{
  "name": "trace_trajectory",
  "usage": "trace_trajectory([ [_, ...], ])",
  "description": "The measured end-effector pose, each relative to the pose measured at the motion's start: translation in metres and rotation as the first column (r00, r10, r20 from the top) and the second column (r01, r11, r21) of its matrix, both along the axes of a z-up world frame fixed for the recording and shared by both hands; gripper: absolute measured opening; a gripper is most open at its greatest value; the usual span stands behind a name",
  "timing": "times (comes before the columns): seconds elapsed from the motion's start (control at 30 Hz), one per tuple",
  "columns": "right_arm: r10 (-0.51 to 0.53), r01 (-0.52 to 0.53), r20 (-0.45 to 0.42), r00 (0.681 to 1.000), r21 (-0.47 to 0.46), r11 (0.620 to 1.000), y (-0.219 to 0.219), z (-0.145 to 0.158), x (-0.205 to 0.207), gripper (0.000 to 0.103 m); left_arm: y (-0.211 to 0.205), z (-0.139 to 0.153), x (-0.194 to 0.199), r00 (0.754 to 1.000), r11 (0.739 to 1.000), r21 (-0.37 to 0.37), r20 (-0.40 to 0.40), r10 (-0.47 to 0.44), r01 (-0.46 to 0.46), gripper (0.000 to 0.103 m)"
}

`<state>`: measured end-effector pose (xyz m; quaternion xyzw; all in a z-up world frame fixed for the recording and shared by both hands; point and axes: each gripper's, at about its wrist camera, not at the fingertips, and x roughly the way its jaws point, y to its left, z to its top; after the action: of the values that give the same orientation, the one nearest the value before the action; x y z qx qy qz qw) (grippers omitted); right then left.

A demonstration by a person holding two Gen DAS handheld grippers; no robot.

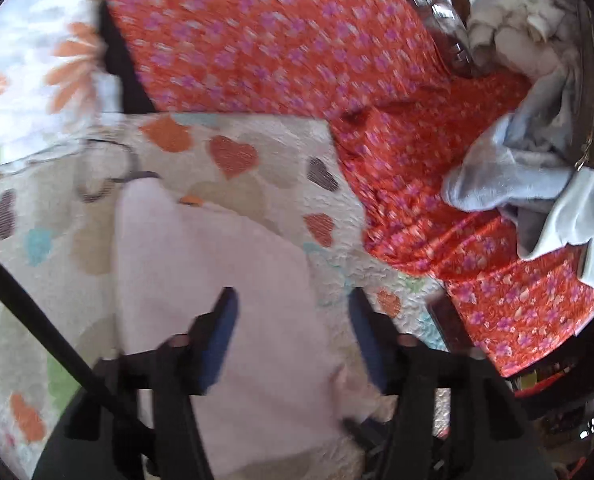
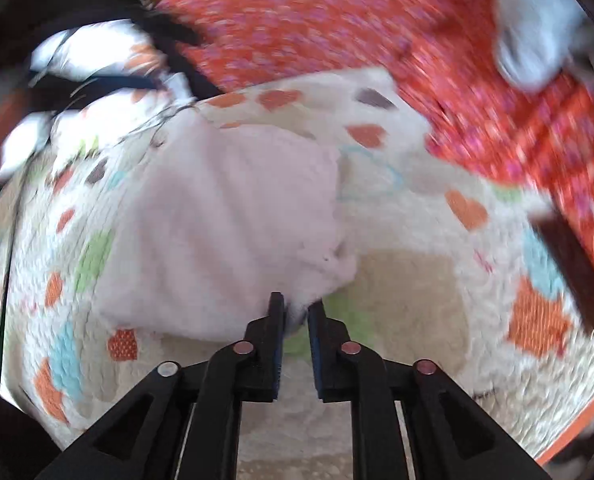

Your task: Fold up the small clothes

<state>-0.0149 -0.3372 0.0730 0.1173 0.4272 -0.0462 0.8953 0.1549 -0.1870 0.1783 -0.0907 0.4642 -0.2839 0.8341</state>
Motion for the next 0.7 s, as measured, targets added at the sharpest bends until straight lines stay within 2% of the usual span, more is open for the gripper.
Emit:
trace_trajectory([
  [0.03, -0.018, 0.017, 0.028, 0.999, 0.052, 0.999, -0.010, 0.005, -0.006, 0.025, 0.017, 0.002, -0.007, 0.999, 0.999, 0.009, 0.018, 0.042, -0.042, 0.070],
  [0.07, -0.041, 0.037, 0.062, 0.997, 0.069, 0.997, -0.016, 0.013, -0.015, 0.035, 0.038, 0.001, -0.015, 0.995, 0.996, 0.016, 0.036, 0.091, -0.092, 0.076],
  [0.1, -0.063, 0.058, 0.092, 0.994, 0.061, 0.996, -0.022, 0.020, -0.020, 0.043, 0.054, -0.001, -0.020, 0.991, 0.992, 0.020, 0.048, 0.127, -0.128, 0.077],
  [0.2, -0.108, 0.104, 0.132, 0.985, 0.038, 0.994, -0.038, 0.036, -0.018, 0.045, 0.104, -0.026, -0.030, 0.974, 0.971, 0.081, 0.061, 0.219, -0.223, 0.077],
  [0.27, -0.117, 0.112, 0.120, 0.986, 0.043, 0.993, -0.041, 0.041, -0.006, 0.045, 0.129, -0.051, -0.031, 0.966, 0.961, 0.100, 0.024, 0.257, -0.258, 0.077],
  [0.33, -0.090, 0.087, 0.106, 0.990, 0.033, 0.996, -0.037, 0.041, 0.015, 0.052, 0.147, -0.076, -0.029, 0.957, 0.956, 0.082, -0.050, 0.287, -0.282, 0.077],
  [0.37, -0.067, 0.065, 0.085, 0.994, 0.023, 0.998, -0.034, 0.037, 0.028, 0.059, 0.155, -0.090, -0.028, 0.949, 0.954, 0.063, -0.100, 0.299, -0.293, 0.077],
  [0.47, -0.047, 0.047, 0.003, 0.999, 0.003, 0.999, -0.029, 0.017, 0.066, 0.060, 0.159, -0.118, -0.029, 0.942, 0.957, 0.024, -0.170, 0.289, -0.290, 0.077],
  [0.57, -0.039, 0.041, -0.072, 0.997, 0.023, 0.999, -0.027, -0.007, 0.103, 0.060, 0.148, -0.127, -0.030, 0.954, 0.968, 0.015, -0.166, 0.250, -0.251, 0.077],
  [0.7, -0.080, 0.081, -0.108, 0.991, 0.006, 0.997, -0.033, -0.025, 0.148, 0.064, 0.122, -0.124, -0.026, 0.977, 0.986, -0.030, -0.141, 0.160, -0.166, 0.077],
])
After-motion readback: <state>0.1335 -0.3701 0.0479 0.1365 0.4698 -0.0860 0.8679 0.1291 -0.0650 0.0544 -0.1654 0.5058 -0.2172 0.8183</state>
